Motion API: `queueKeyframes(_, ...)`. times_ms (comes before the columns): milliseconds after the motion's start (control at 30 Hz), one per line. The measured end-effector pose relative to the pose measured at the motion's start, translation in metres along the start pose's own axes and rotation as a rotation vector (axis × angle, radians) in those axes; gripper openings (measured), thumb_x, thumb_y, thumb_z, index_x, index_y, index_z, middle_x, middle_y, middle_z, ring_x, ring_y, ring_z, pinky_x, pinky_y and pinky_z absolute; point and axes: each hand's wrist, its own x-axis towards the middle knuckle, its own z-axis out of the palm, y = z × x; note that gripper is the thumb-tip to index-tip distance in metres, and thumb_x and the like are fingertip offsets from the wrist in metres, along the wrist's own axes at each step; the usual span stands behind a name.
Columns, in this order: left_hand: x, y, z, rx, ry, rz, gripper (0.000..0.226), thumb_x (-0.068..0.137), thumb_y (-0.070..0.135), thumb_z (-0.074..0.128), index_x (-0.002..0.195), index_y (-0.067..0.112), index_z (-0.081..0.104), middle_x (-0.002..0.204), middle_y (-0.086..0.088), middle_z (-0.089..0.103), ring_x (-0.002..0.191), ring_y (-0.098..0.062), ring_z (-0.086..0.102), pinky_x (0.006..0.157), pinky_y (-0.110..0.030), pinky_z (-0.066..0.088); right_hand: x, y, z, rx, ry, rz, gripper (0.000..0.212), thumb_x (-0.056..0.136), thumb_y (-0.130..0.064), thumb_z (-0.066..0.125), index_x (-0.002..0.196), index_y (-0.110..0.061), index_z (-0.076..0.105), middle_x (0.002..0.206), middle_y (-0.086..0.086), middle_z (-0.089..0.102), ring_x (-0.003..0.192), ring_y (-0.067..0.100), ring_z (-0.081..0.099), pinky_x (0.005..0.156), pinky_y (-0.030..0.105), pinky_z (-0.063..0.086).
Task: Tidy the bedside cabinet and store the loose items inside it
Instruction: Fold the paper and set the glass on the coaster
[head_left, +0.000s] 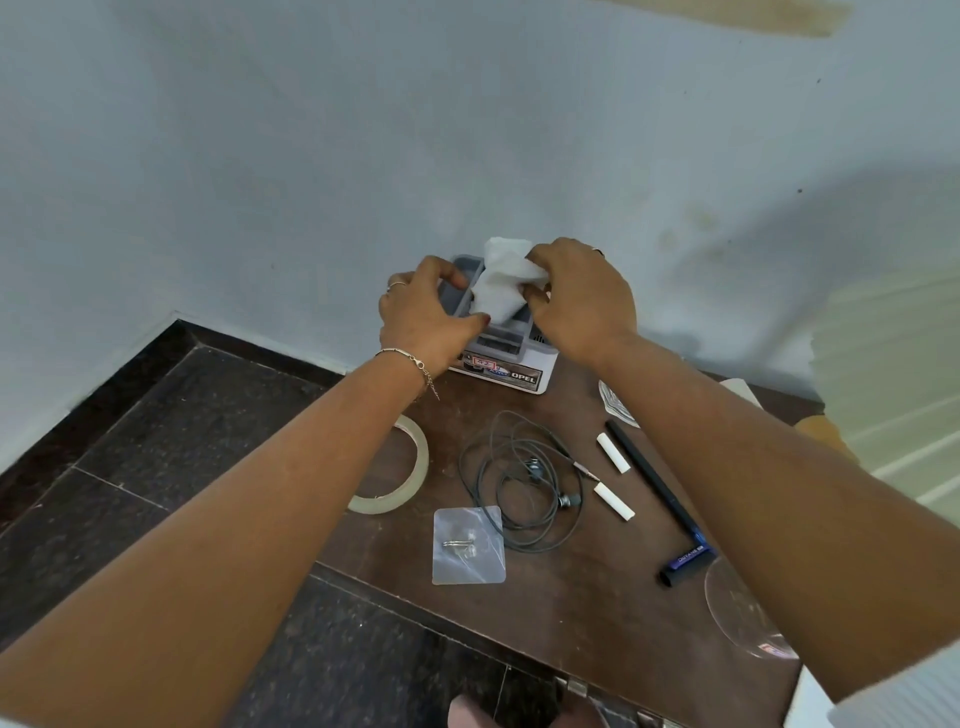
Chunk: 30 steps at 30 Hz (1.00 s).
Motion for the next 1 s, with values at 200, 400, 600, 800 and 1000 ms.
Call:
queueKeyframes(200,-0.001,0.000,0.000,0.007,0.024,-0.031,0.044,0.079,0.025,0.073,0.118,0.027,0.053,0.132,-0.010,0.042,0.127,-0.028,0.036,0.092,-0.029,0.035,0.001,-0.001,0.000,-0.059,0.013,-0.025,0.031,0.094,-0.020,0.051,0.124,-0.014,0.055,0.119,0.006,0.060,0.112,0.030,0.050,0.086,0.036,0.039)
queueKeyframes(400,0.002,-0.002,0.002,-0.009,0.035,-0.063,0.044,0.079,0.028,0.072,0.119,0.024,0.056,0.130,-0.008,0.050,0.124,-0.027,0.042,0.096,-0.032,0.038,0.004,-0.006,-0.007,-0.275,-0.033,-0.202,0.033,0.085,-0.005,0.054,0.118,-0.012,0.051,0.112,0.009,0.056,0.105,0.032,0.051,0.076,0.035,0.035)
queueKeyframes(600,0.002,-0.002,0.004,-0.003,0.038,-0.055,0.041,0.079,0.029,0.071,0.118,0.024,0.057,0.127,-0.007,0.052,0.121,-0.027,0.045,0.088,-0.028,0.037,0.008,-0.007,0.003,-0.195,-0.081,-0.183,0.031,0.090,-0.007,0.053,0.121,-0.012,0.054,0.118,0.010,0.051,0.106,0.031,0.051,0.076,0.038,0.043)
queueKeyframes(800,-0.001,-0.003,0.003,-0.049,0.047,-0.054,0.044,0.081,0.028,0.071,0.121,0.022,0.054,0.128,-0.007,0.051,0.121,-0.026,0.045,0.099,-0.035,0.042,0.011,-0.003,0.010,0.065,0.004,-0.033,0.037,0.089,-0.013,0.060,0.125,-0.015,0.050,0.121,0.008,0.053,0.108,0.028,0.054,0.088,0.038,0.045)
queueKeyframes(1000,-0.007,0.002,-0.001,-0.036,0.032,-0.045,0.054,0.080,0.027,0.070,0.128,0.018,0.046,0.132,-0.008,0.049,0.126,-0.026,0.042,0.099,-0.035,0.040,0.000,0.004,-0.005,0.184,0.132,0.007,0.044,0.087,-0.009,0.061,0.128,-0.017,0.049,0.126,0.006,0.053,0.108,0.026,0.056,0.092,0.036,0.046)
